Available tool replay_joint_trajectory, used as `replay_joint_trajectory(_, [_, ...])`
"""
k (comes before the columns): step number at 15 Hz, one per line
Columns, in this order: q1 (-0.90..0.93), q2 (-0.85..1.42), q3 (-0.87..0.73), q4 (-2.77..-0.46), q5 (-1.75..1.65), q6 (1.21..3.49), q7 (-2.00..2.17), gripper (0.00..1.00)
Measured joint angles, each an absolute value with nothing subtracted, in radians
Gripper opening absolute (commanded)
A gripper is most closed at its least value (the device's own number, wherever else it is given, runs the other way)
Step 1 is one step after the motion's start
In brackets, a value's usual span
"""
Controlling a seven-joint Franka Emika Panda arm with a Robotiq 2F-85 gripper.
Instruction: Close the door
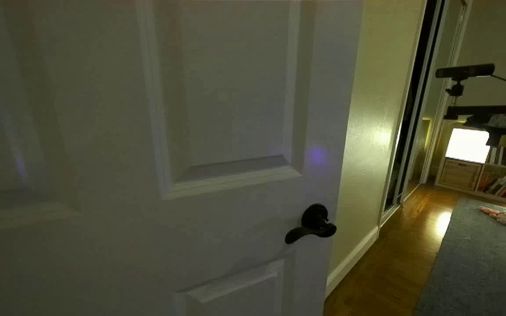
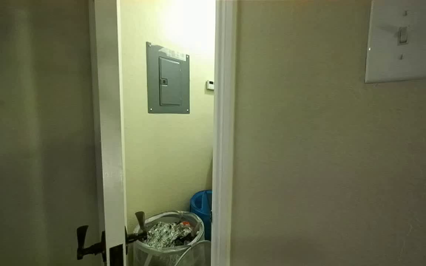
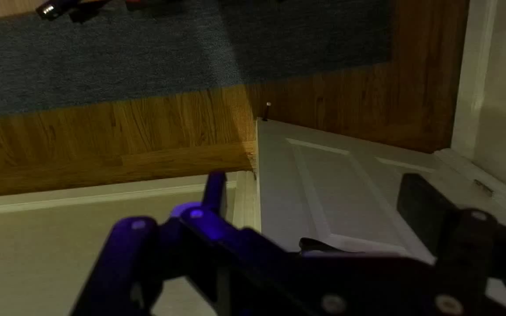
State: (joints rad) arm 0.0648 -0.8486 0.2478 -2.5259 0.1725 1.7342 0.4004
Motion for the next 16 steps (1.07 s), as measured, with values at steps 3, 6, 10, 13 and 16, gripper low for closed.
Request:
replay_joint_trajectory(3, [0.065, -0.849, 0.248, -2.526, 0.173, 1.734, 0.4, 1.0])
replay_joint_trajectory(6, [0.065, -0.849, 0.248, -2.526, 0.173, 1.734, 0.4, 1.0])
replay_joint_trajectory(10, [0.064, -0.843, 0.249, -2.526, 0.173, 1.74, 0.399, 1.0])
replay_joint_trajectory(13, [0.06, -0.815, 0.249, -2.526, 0.17, 1.79, 0.396, 1.0])
replay_joint_trajectory(16, [0.052, -0.76, 0.247, -2.531, 0.17, 1.898, 0.392, 1.0])
